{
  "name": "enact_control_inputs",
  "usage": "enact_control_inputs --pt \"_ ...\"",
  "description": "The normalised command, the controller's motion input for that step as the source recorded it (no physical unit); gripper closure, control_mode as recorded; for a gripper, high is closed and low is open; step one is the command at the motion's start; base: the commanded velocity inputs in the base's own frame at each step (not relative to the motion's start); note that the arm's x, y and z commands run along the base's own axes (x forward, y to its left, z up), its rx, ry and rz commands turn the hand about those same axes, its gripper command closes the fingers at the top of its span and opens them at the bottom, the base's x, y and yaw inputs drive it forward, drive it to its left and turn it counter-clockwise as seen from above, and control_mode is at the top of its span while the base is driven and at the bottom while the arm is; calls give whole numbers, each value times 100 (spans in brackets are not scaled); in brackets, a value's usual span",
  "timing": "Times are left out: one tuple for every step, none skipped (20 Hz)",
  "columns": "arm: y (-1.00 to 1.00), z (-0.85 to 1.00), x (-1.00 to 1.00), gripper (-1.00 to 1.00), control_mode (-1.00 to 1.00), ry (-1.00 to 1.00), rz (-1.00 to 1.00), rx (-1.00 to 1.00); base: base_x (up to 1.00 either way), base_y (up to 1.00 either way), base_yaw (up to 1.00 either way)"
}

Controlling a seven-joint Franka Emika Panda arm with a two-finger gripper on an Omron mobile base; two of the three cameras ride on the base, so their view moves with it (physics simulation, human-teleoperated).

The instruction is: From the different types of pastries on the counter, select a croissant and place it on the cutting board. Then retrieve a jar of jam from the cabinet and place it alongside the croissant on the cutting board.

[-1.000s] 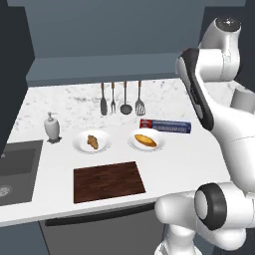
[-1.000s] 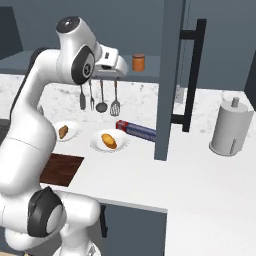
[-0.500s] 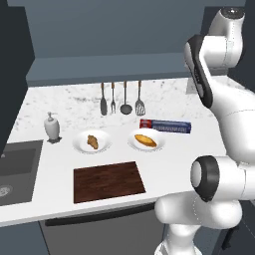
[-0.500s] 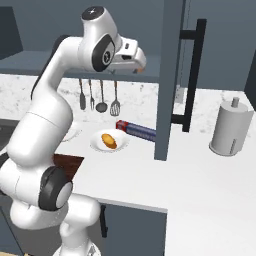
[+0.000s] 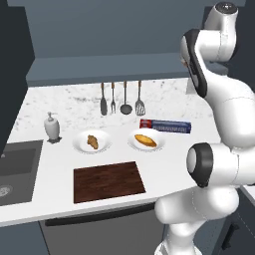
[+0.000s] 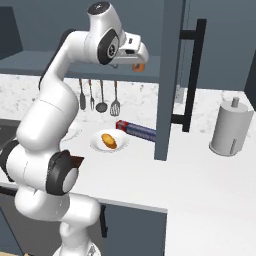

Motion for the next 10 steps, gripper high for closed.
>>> enact_control_inputs --pt "0 0 40 -100 -100 -4 0 0 0 0 0" --pt "0 0 34 -100 -100 -1 0 0 0 0 0" --pt "-8 0 19 -100 -100 0 -2 0 0 0 0" --pt "-15 0 16 -100 -100 0 -2 0 0 0 0" --pt "-14 0 16 -100 -100 -2 -1 0 0 0 0" --pt "-16 0 18 -100 -100 -2 -1 0 0 0 0" --pt "-25 0 16 -100 -100 -1 -1 0 0 0 0" --pt "-23 0 19 -100 -100 -2 -1 0 0 0 0" --pt "-21 0 21 -100 -100 -4 -1 0 0 0 0" --pt "-17 0 24 -100 -100 -5 0 0 0 0 0"
